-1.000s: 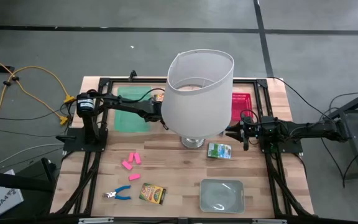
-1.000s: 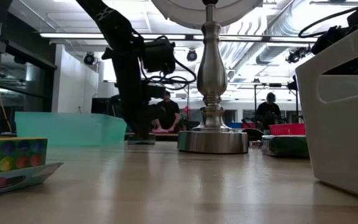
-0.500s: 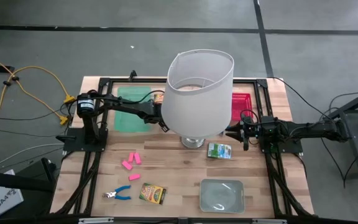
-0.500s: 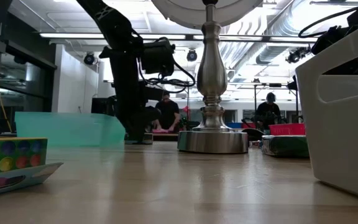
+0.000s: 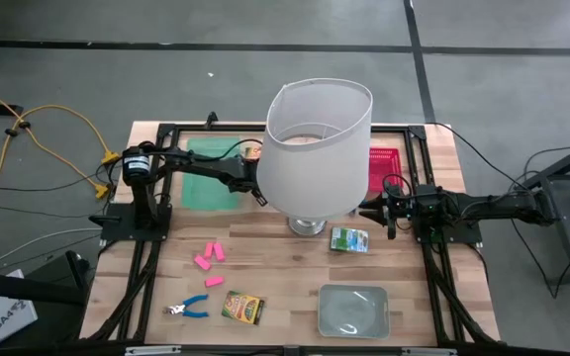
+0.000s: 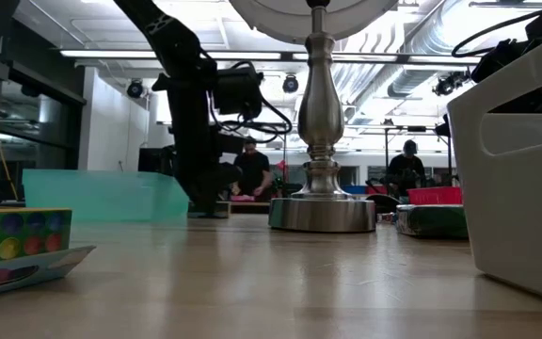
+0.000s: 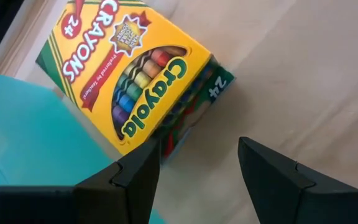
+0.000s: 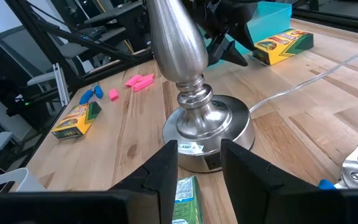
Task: Pick & Place School Supplies
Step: Put the yellow crayon box into the green bin
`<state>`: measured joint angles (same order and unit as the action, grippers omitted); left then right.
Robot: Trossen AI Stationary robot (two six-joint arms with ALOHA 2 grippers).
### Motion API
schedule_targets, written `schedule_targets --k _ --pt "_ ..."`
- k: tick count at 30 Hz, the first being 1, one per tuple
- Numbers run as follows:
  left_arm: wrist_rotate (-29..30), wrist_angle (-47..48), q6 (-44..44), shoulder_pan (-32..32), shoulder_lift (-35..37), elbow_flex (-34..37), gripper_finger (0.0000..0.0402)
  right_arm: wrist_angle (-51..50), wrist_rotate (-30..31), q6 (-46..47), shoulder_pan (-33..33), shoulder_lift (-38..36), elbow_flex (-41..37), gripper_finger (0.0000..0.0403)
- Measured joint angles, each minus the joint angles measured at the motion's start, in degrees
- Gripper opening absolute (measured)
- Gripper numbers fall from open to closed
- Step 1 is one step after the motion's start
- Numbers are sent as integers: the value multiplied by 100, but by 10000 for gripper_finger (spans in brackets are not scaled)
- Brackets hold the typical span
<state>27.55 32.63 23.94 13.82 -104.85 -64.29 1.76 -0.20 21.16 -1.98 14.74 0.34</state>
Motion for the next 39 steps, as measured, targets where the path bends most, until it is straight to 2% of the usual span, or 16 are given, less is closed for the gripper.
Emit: schedule_targets --k 9,24,39 --pt "-39 60 -205 0 1 0 207 0 1 1 0 0 0 113" --pt "-260 -315 -1673 -96 1 -2 207 0 -1 1 0 0 -2 113" --pt "-228 -480 -2804 -161 1 -4 207 1 0 1 -1 -2 0 113"
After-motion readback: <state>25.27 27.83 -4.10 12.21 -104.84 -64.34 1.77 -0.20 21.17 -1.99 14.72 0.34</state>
